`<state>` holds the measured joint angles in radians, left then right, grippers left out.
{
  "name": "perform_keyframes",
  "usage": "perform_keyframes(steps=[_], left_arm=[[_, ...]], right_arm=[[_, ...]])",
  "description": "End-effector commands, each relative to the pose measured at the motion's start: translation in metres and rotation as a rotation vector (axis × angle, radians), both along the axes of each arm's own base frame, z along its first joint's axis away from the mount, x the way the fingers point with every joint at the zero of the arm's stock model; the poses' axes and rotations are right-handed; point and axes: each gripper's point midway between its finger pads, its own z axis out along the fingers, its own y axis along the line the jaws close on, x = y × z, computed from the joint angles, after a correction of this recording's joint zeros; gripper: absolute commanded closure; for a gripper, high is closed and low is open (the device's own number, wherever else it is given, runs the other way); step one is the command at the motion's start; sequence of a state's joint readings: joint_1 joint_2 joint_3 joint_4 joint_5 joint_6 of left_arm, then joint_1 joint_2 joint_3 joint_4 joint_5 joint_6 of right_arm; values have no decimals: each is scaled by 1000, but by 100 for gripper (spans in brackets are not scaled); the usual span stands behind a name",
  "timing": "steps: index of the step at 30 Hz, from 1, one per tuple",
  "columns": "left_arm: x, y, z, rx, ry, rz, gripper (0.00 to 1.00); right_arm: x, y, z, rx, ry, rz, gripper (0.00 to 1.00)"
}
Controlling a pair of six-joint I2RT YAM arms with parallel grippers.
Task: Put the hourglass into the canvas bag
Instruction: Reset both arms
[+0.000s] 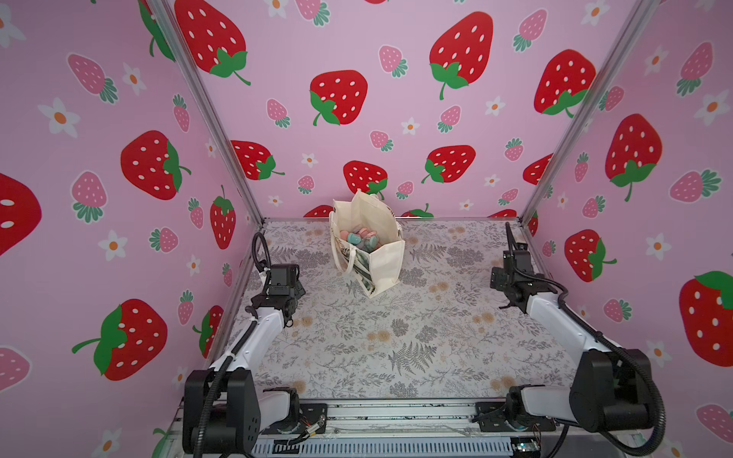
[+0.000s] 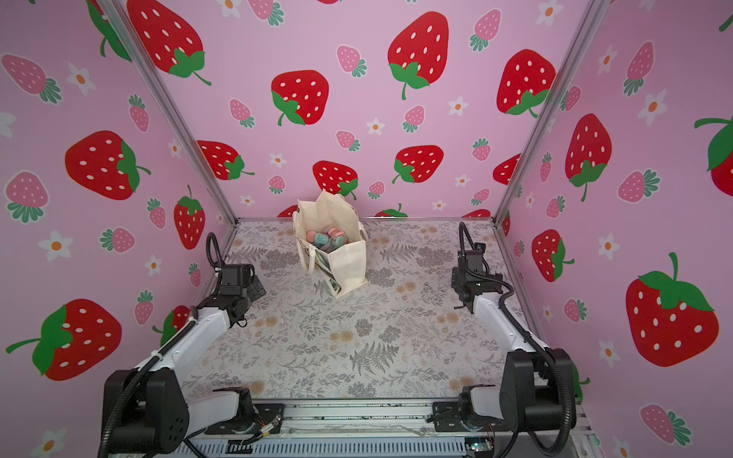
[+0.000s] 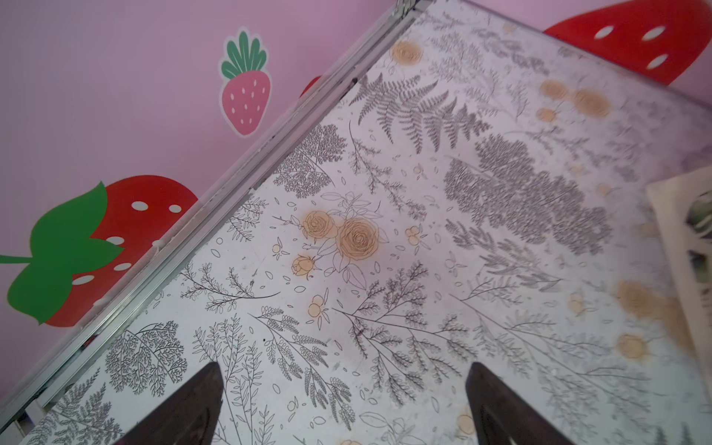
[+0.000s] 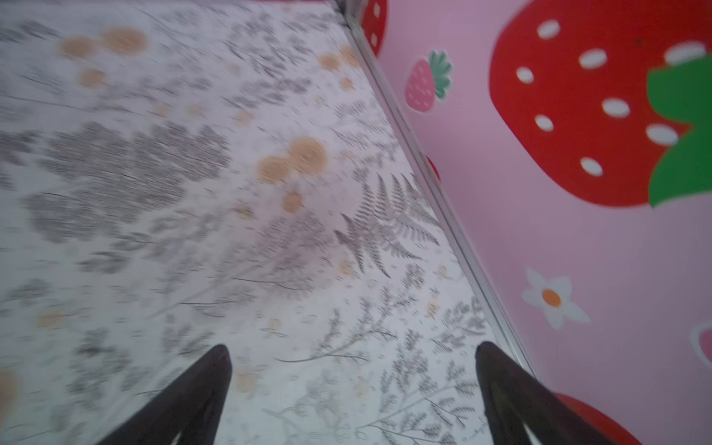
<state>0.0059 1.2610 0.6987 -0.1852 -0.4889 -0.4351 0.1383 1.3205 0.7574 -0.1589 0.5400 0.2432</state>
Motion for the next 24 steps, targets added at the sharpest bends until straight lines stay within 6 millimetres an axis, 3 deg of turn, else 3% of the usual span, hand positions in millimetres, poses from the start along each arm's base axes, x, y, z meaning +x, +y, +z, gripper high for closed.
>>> perform_keyframes(steps=[1, 5, 11, 14, 17, 21, 24], left_arm=[[19, 10, 16, 115, -116, -17, 1], [33, -2, 10, 134, -218, -129, 1], [45, -22, -1, 123, -326, -274, 1], [51, -50, -12, 101, -397, -442, 1], [53, -49, -20, 110, -432, -433, 1], [69, -45, -28, 133, -306, -386, 1], [68, -46, -28, 142, -302, -386, 1]], right_arm=[[16, -11, 5, -57, -165, -13, 1], [28, -11, -31, -79, -126, 36, 1], [57, 18, -25, -10, -221, 254, 1], [58, 31, -35, 35, -275, 359, 1], [46, 48, -39, 47, -340, 476, 1], [54, 35, -45, 69, -299, 404, 1], [51, 30, -44, 62, -300, 376, 1]])
